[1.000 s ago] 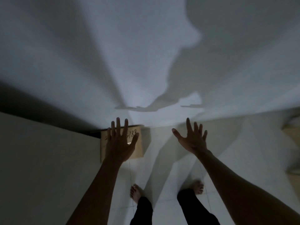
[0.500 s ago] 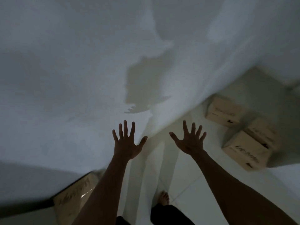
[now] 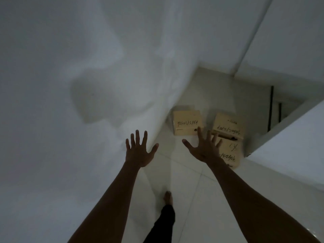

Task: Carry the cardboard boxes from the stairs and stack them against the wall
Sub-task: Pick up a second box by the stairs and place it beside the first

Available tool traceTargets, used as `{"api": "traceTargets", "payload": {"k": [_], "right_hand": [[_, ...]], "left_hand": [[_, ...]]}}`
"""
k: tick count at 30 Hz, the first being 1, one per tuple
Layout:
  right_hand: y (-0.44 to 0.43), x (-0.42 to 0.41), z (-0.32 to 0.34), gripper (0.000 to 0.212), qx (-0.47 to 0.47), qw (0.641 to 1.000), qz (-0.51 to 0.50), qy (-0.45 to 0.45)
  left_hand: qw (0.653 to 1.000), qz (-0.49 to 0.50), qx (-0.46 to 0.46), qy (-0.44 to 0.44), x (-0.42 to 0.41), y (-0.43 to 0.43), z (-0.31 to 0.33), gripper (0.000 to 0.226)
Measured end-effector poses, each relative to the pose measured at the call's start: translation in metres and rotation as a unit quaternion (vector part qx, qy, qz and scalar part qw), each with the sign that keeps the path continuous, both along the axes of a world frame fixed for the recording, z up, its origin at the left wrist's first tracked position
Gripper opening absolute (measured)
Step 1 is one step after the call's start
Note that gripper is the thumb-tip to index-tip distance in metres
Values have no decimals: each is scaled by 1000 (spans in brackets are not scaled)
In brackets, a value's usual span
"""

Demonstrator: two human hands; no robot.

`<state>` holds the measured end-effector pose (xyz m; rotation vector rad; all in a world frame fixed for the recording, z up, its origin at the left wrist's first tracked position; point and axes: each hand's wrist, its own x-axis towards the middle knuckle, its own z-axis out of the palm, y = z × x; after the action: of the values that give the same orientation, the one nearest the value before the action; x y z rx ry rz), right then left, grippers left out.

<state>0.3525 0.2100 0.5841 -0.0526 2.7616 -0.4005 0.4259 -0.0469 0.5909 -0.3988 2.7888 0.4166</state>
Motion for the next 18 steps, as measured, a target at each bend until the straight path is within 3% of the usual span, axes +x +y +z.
{"api": "traceTargets", "payload": {"k": [6, 11, 18], "right_hand": [[52, -121, -11, 117, 0, 999, -45, -4], [82, -201, -23, 136, -5, 997, -65, -35], [112, -328, -74, 123, 16, 995, -53, -84]], "left_hand": [[999, -43, -6, -12, -136, 33, -19, 84], [997, -63, -5, -47, -232, 59, -27, 83], [996, -39, 2, -78, -354, 93, -69, 84]]}}
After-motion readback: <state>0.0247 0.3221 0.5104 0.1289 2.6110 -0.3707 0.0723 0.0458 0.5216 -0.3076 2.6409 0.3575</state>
